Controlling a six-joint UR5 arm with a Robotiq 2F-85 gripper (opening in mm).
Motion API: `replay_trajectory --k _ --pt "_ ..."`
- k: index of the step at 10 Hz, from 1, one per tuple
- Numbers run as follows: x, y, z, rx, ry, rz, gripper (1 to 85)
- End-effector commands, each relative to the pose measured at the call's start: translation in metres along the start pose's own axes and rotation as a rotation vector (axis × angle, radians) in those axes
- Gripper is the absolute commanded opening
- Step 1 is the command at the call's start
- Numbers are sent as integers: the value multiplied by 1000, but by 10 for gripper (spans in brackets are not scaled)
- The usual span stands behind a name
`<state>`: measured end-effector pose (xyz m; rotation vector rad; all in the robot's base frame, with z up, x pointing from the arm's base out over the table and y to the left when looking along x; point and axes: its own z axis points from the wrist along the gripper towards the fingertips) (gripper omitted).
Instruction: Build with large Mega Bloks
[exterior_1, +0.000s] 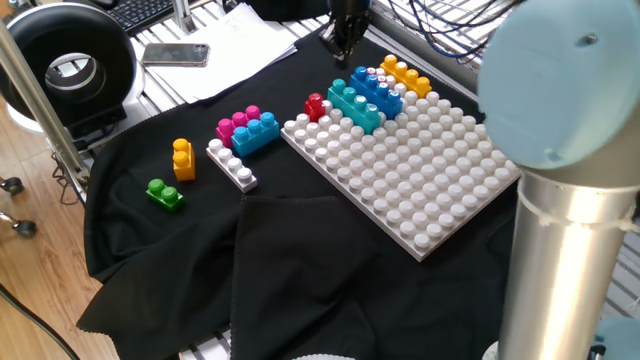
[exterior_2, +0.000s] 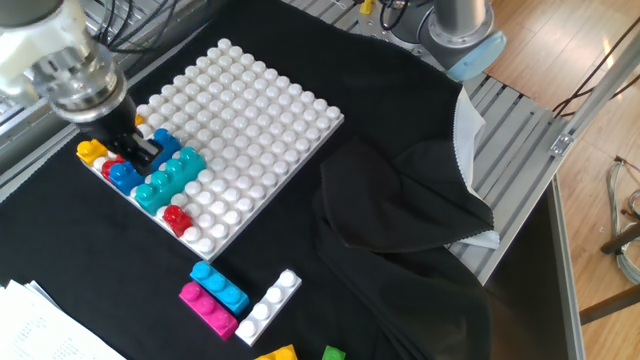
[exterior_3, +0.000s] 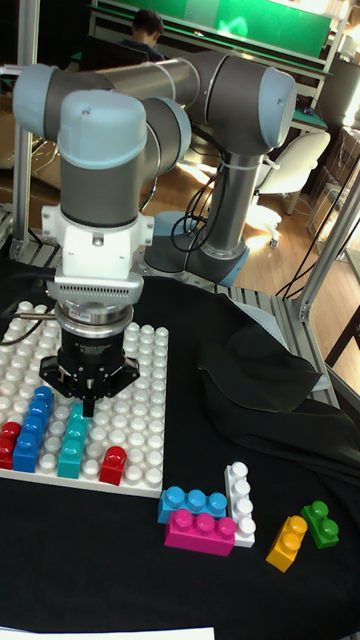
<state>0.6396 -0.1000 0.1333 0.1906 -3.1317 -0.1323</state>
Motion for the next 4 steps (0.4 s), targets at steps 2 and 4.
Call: replay_trajectory --k 2,4 --pt "1 19 -1 -26 -37 70 13" --pt "2 21 6 -15 -16 70 13"
